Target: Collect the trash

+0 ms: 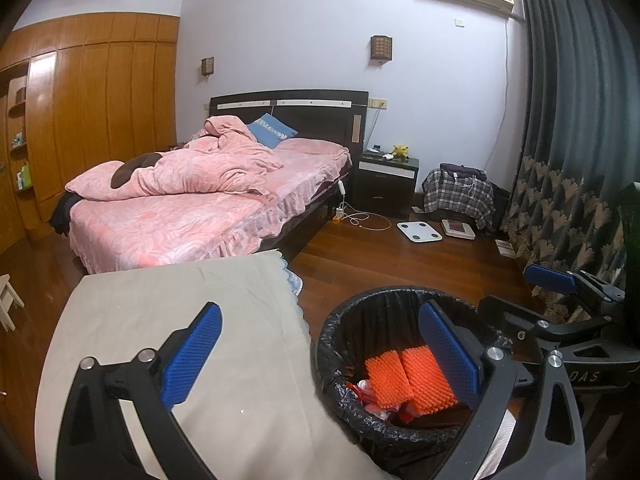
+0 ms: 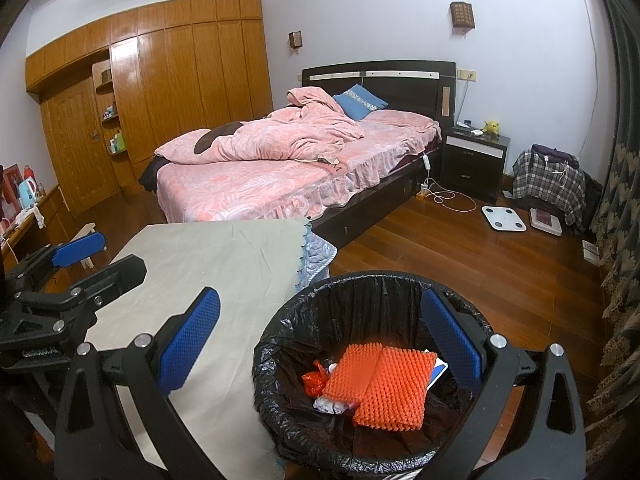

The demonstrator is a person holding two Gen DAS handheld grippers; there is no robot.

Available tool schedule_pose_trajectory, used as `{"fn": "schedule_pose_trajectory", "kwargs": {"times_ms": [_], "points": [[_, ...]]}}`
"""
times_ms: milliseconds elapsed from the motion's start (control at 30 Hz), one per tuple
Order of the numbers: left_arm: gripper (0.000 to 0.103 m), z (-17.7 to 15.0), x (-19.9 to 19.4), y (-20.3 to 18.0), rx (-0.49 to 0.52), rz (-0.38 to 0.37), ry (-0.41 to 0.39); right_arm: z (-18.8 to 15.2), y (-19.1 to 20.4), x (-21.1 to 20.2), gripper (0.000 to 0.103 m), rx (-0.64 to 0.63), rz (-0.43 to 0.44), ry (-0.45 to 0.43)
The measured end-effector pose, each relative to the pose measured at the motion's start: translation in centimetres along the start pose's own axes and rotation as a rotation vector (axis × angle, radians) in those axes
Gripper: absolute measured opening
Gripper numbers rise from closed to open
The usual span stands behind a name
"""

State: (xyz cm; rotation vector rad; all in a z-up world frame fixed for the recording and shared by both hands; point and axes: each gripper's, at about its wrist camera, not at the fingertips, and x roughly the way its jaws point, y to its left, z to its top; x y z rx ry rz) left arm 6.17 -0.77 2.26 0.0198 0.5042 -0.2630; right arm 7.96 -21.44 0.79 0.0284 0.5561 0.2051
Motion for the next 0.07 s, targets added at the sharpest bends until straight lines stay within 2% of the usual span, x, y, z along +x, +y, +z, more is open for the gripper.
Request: {"fn": "schedule_pose_trajectory", "kwargs": {"times_ms": [67], "points": [[0.097,-0.10,0.00,0.16,-0.001,0.001,0.001,0.02,0.01,0.00,0.098,0.001,0.000,0.001]]}}
